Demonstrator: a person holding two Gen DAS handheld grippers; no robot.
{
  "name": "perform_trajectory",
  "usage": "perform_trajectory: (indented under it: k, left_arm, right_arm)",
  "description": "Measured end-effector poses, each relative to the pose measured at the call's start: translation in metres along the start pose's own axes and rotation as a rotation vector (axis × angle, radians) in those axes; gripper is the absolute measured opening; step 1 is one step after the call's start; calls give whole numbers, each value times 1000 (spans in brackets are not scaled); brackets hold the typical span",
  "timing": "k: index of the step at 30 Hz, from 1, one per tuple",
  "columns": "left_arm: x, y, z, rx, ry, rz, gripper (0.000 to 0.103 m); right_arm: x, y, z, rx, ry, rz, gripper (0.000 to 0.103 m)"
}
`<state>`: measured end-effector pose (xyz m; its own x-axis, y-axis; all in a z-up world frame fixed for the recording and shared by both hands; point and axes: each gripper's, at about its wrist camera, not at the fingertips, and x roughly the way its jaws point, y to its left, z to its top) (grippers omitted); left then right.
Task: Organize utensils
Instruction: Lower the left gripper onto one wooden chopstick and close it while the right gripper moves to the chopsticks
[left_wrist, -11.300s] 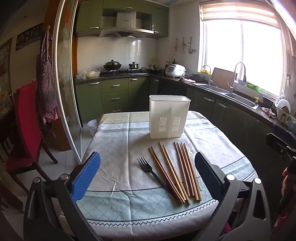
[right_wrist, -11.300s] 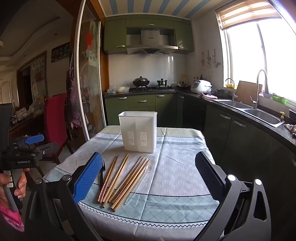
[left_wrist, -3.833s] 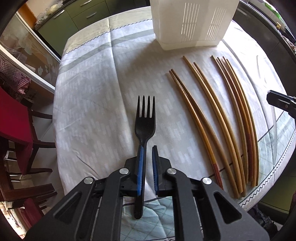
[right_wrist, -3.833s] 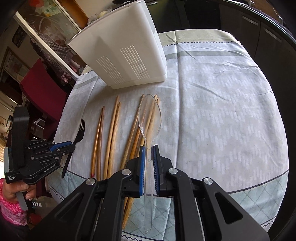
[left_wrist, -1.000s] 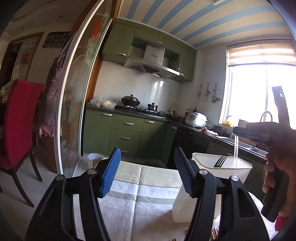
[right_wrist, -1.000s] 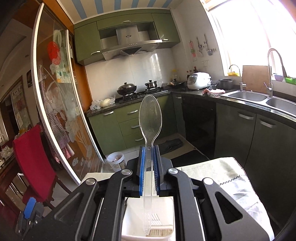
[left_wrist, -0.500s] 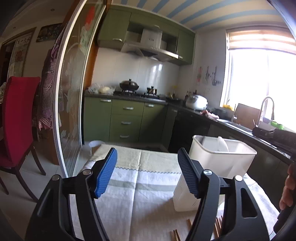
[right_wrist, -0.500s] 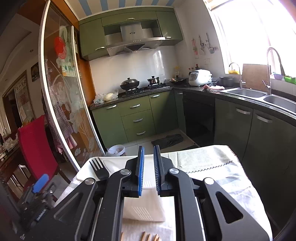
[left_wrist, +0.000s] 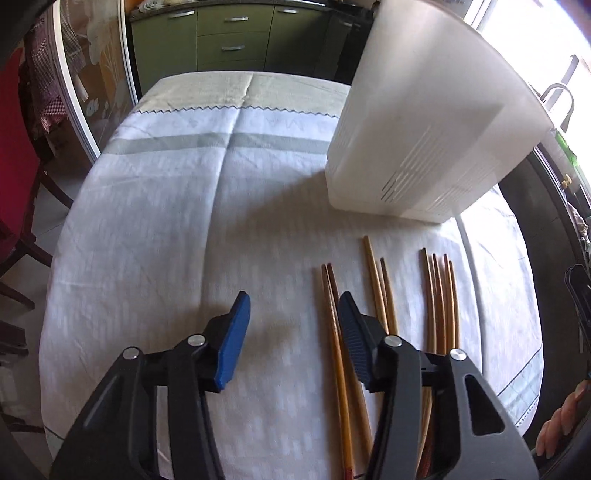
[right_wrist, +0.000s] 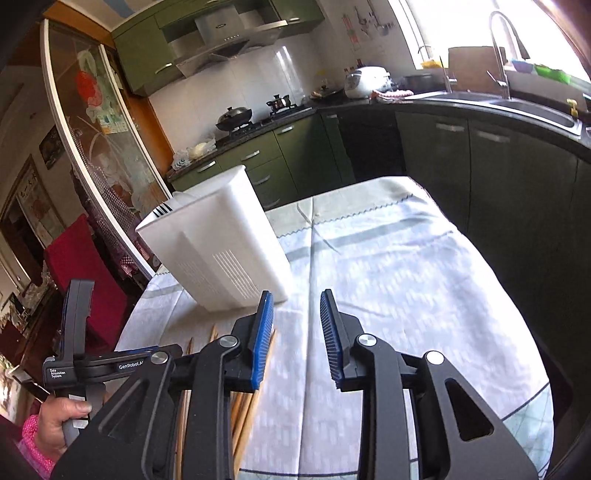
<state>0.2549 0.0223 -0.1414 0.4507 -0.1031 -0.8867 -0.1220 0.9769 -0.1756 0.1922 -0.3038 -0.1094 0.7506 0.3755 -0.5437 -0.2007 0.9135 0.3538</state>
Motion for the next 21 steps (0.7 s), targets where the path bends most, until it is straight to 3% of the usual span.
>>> perform_trajectory:
  k: [6, 11, 21]
  left_arm:
    - [-1, -10, -17, 38, 58, 45, 36]
    - [-6, -15, -20, 31, 92, 5, 35]
    - [-5, -26, -22, 78, 126, 45, 35]
  right_arm:
    - [-4, -10, -10, -2, 37, 16, 27]
    - [-6, -5, -4, -5, 38, 28, 27]
    - [-9, -5, 3, -1, 50, 35, 27]
